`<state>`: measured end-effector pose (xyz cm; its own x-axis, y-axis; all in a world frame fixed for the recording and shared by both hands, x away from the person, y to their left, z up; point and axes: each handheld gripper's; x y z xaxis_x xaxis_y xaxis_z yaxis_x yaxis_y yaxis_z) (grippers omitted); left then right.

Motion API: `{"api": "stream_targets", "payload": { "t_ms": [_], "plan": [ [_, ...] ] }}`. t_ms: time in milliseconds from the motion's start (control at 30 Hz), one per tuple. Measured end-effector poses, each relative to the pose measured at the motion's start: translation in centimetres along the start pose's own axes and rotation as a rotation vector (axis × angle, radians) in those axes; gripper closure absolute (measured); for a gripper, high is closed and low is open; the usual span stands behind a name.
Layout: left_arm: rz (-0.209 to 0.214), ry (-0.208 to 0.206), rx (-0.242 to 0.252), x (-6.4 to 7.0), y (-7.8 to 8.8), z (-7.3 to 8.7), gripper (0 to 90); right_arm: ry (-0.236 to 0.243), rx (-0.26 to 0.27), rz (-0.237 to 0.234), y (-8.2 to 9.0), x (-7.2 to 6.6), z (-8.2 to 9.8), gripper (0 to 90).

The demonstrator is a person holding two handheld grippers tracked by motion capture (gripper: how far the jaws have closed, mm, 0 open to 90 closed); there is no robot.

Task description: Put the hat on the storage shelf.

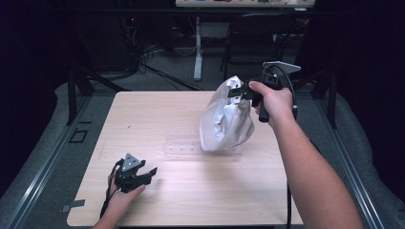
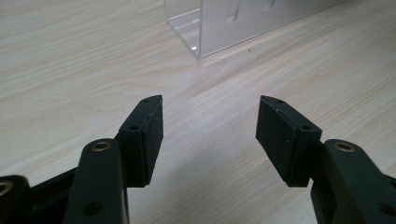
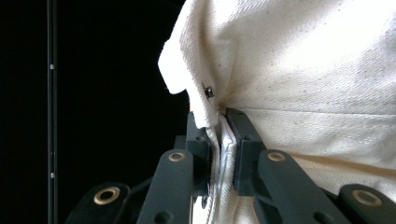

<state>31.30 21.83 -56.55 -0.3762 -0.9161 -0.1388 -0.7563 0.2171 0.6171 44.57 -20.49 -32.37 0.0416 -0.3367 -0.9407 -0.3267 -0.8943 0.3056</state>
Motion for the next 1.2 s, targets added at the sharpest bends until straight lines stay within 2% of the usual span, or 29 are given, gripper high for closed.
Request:
{"api": "stream_targets", "payload": {
  "t_ms": [100,133,200,233,267,333,433,500,533,633,700,733,767,800,967,1033,1067,1100,1167,1200],
  "plan": [
    [0.009,-0.004,0.007,0.5,0.0,-0.2,42.1,0.001,-0.004,0.001,-0.1,0.2,-0.1,80.7],
    [0.033,-0.007,0.016,1.1,0.1,-0.7,42.6,0.003,0.005,0.003,-0.2,0.3,-0.1,80.7],
    [0.055,-0.033,0.055,2.2,0.5,-1.4,42.8,0.001,0.006,0.004,-0.2,0.3,-0.2,80.7],
    [0.055,-0.033,0.055,2.2,0.5,-1.4,43.2,0.001,0.006,0.004,-0.2,0.3,-0.2,80.7],
    [0.079,-0.071,0.087,3.6,0.7,-2.3,43.6,0.006,0.009,0.005,-0.2,0.4,-0.2,80.7],
    [0.106,-0.105,0.111,5.1,0.7,-3.4,44.8,0.004,0.005,0.008,-0.2,0.4,-0.2,80.7],
    [0.131,-0.135,0.133,7.3,0.3,-5.0,46.0,0.005,0.003,0.006,-0.2,0.4,-0.1,80.7],
    [0.132,-0.141,0.136,7.8,0.2,-5.3,46.5,0.007,0.004,0.006,-0.2,0.4,-0.1,80.7],
    [0.150,-0.153,0.151,9.1,-0.1,-6.2,47.4,0.009,-0.004,0.009,-0.3,0.4,-0.1,80.6],
    [0.156,-0.181,0.174,11.0,-0.4,-7.3,46.9,0.009,0.001,0.009,-0.4,0.3,-0.1,80.6],
    [0.158,-0.187,0.180,11.5,-0.5,-7.7,45.3,0.010,-0.003,0.010,-0.4,0.3,-0.1,80.6],
    [0.143,-0.200,0.193,12.4,-0.7,-8.3,44.3,0.010,-0.002,0.011,-0.4,0.3,-0.1,80.6],
    [0.143,-0.200,0.193,12.4,-0.7,-8.3,44.3,0.010,-0.003,0.010,-0.3,0.3,-0.1,80.6],
    [0.136,-0.206,0.196,13.1,-0.9,-8.9,44.0,0.008,-0.004,0.008,-0.3,0.3,-0.1,80.6],
    [0.108,-0.216,0.200,14.1,-1.3,-9.9,43.9,0.011,-0.005,0.008,-0.3,0.3,-0.1,80.6],
    [0.076,-0.234,0.199,14.7,-1.4,-10.4,43.9,0.010,-0.003,0.009,-0.4,0.3,0.0,80.6],
    [0.037,-0.264,0.207,15.2,-1.4,-10.7,44.1,0.011,-0.003,0.010,-0.4,0.3,0.0,80.6],
    [0.037,-0.264,0.207,15.2,-1.4,-10.7,44.8,0.011,-0.003,0.010,-0.4,0.3,0.0,80.6],
    [-0.009,-0.287,0.206,15.9,-1.7,-11.2,47.0,0.011,-0.005,0.009,-0.3,0.3,-0.1,80.6],
    [-0.009,-0.287,0.206,15.9,-1.7,-11.2,49.6,0.010,-0.002,0.011,-0.3,0.3,0.0,80.6]
  ]
}}
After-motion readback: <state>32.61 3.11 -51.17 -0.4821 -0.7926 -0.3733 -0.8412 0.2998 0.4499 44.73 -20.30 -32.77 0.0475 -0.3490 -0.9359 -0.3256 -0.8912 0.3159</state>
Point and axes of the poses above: each handheld gripper's, and its own axes: y roughly backward along the jaws, z roughly out of its underside, x roughly to its right, and after that the axes turned 15 degrees about -z, right-handed
